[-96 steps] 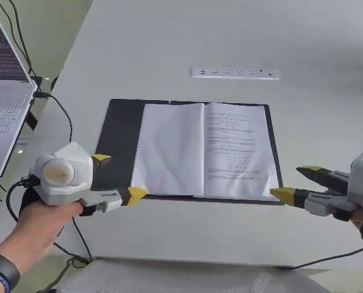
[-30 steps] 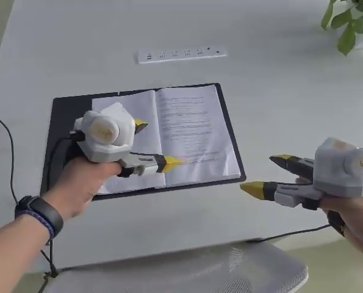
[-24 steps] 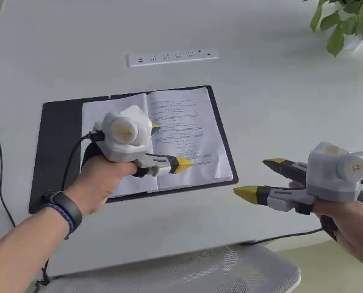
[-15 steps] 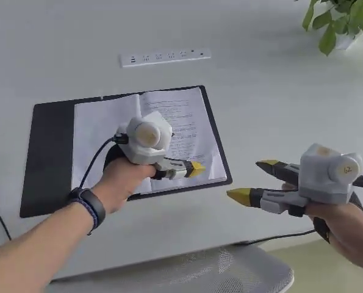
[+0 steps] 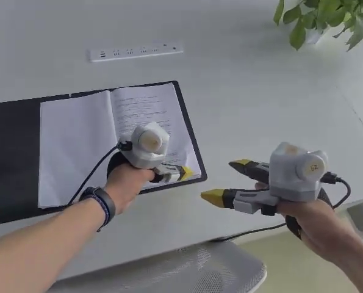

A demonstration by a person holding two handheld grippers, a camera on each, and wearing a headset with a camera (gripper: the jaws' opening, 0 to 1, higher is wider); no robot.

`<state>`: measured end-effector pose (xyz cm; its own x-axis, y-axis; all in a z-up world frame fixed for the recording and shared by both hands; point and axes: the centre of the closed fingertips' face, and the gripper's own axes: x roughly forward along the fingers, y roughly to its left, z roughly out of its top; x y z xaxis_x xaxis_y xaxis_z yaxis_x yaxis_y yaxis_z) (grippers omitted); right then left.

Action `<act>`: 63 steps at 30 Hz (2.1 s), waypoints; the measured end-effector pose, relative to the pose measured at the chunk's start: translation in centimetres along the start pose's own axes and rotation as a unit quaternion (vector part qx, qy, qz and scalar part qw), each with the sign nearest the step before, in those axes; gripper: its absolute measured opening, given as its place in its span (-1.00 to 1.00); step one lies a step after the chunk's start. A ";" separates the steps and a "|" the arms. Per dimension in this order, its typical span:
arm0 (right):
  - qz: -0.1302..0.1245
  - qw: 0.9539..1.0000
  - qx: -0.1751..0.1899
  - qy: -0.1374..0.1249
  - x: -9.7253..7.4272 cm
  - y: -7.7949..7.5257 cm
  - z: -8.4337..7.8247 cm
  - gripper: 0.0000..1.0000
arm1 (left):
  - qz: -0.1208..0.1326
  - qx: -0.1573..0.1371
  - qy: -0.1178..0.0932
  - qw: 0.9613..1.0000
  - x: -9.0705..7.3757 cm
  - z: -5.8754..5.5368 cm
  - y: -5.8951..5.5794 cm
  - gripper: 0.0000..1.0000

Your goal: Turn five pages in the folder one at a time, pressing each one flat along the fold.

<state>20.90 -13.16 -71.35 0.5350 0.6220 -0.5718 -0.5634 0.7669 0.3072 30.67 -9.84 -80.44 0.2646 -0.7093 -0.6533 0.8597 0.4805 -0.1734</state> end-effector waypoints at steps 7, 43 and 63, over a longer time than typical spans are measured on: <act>0.005 1.000 -0.004 0.011 0.6 -0.1 -0.4 0.30 | 0.033 0.067 0.010 0.997 0.4 -0.5 0.3 0.16; 0.027 0.999 0.035 -0.020 4.5 -2.9 1.9 0.17 | 0.041 0.060 -0.020 0.997 0.1 -0.2 1.4 -0.05; 0.056 0.989 0.130 -0.038 11.1 -5.8 3.6 -0.04 | 0.033 0.048 -0.023 0.998 0.0 -0.1 1.4 -0.05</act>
<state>32.36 -10.11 -76.78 0.5302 0.7075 -0.4673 -0.4458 0.7014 0.5562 31.82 -9.06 -80.77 0.3405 -0.7015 -0.6260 0.8772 0.4768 -0.0571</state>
